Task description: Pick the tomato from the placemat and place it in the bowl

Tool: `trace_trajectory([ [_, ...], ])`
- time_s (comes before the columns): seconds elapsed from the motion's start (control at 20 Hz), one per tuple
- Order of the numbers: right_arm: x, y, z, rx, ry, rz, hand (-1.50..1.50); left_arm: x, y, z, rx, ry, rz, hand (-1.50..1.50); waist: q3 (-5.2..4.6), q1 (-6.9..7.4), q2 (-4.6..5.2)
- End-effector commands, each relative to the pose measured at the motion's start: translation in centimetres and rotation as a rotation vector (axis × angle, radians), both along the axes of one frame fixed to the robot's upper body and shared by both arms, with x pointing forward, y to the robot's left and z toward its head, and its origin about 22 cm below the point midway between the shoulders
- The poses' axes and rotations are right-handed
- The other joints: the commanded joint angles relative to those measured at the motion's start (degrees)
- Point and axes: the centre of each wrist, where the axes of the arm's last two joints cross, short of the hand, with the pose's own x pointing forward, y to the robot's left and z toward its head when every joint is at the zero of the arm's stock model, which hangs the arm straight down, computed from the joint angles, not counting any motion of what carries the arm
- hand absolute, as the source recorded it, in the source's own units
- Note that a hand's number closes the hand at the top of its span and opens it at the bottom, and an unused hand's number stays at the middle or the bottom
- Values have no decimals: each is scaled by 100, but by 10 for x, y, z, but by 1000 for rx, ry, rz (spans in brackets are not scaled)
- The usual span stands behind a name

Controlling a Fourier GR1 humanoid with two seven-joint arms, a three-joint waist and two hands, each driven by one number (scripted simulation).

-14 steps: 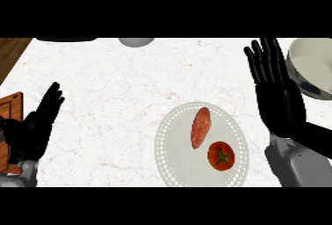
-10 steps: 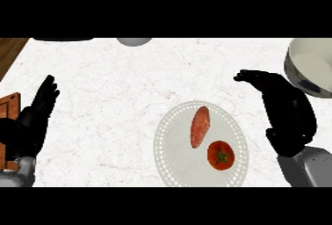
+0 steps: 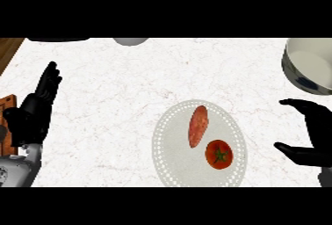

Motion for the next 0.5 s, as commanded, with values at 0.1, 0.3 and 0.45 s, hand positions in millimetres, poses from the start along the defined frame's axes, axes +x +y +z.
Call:
trace_trajectory([
  [0.1,-16,-50,14,-277,-111,52,-150,2,-10,-1,14,5,-2,0,-11,66,-27],
  [0.3,-22,-41,41,-491,-94,71,-150,4,0,-6,9,-5,1,0,-24,39,-35],
  [0.45,-27,-32,67,-673,-87,61,-150,11,-4,-1,8,-2,18,0,-29,-27,-48],
])
